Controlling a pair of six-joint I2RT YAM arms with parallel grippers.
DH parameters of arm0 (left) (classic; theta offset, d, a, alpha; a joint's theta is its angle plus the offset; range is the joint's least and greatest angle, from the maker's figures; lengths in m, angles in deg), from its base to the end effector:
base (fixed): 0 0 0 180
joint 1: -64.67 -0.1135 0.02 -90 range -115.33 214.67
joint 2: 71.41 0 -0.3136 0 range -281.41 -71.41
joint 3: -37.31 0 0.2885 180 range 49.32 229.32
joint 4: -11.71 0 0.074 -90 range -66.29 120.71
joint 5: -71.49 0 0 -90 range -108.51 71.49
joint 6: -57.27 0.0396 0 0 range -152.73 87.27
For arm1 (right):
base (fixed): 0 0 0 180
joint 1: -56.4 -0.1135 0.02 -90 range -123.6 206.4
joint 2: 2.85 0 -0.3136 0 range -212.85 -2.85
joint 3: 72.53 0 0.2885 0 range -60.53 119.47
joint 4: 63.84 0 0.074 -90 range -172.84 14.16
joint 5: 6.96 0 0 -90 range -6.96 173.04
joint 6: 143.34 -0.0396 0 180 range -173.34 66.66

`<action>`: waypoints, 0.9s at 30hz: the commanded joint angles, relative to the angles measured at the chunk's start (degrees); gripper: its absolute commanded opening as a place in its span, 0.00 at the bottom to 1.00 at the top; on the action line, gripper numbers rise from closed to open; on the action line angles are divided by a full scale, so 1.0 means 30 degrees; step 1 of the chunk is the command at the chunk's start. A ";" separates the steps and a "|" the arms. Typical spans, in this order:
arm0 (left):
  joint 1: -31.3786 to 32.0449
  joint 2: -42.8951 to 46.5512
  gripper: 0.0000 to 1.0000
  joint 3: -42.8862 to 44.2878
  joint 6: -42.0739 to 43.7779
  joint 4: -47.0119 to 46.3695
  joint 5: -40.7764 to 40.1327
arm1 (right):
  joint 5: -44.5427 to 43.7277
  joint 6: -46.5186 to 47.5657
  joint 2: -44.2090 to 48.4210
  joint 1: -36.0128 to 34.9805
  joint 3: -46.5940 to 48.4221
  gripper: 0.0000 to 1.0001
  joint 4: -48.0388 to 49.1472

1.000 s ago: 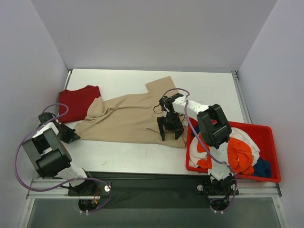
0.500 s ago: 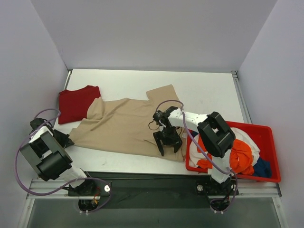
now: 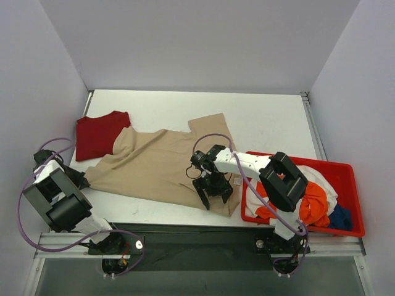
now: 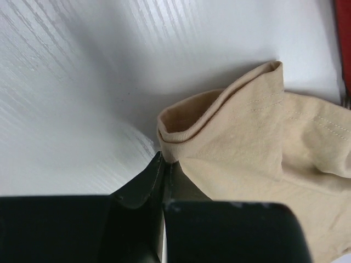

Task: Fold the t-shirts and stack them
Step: Fold the flattened tshirt in 1/3 of the way

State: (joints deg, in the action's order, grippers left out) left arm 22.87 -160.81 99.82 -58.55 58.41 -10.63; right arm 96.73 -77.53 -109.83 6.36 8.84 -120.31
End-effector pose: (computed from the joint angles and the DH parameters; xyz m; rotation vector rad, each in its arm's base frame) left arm 0.2317 0.1999 0.1880 -1.5547 2.3722 -0.1366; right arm 0.2415 0.3028 0.1773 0.7135 -2.9947 -0.4233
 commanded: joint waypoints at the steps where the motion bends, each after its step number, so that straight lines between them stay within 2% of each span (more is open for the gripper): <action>1: -0.0305 0.0182 0.09 0.1477 0.0229 -0.1138 -0.0694 | -0.0813 -0.0463 0.1204 -0.0077 0.1049 0.71 -0.1495; 3: -0.0304 0.0504 0.25 0.1244 0.0229 -0.1107 -0.0634 | -0.1136 -0.0813 0.2141 -0.0078 0.0845 0.71 -0.1583; 6: -0.0188 0.1206 0.37 0.0687 0.0171 -0.0961 -0.0459 | -0.1634 -0.1253 0.3576 -0.0078 0.0084 0.71 -0.1788; 7: 0.0132 0.1469 0.44 0.0512 0.0025 -0.0757 -0.0430 | -0.1722 -0.1371 0.3957 -0.0077 -0.0208 0.71 -0.1847; 10: 0.1853 0.3746 0.57 -0.0103 -0.0442 -0.0289 -0.1594 | -0.1723 -0.1664 0.5217 -0.0077 -0.1292 0.71 -0.1818; 14: 0.3970 0.6214 0.63 -0.1158 -0.1556 0.0239 -0.2420 | -0.1693 -0.1841 0.6010 -0.0194 -0.2202 0.70 -0.1731; 20: 0.5142 0.7008 0.67 -0.2329 -0.1792 0.0593 -0.1574 | -0.1488 -0.1928 0.5807 -0.0516 -0.2583 0.69 -0.1408; 23: 0.5903 0.7242 0.66 -0.3733 -0.2201 -0.0108 -0.0608 | -0.1255 -0.2162 0.5748 -0.0634 -0.3022 0.68 -0.0970; 27: 0.7250 0.7127 0.67 -0.5610 -0.3400 -0.2562 0.1059 | -0.1137 -0.2484 0.5718 -0.0693 -0.3433 0.67 -0.0530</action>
State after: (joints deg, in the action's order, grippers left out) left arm 42.54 -140.09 84.93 -65.57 57.21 -12.10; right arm 93.39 -83.52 -92.63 4.85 -0.52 -120.90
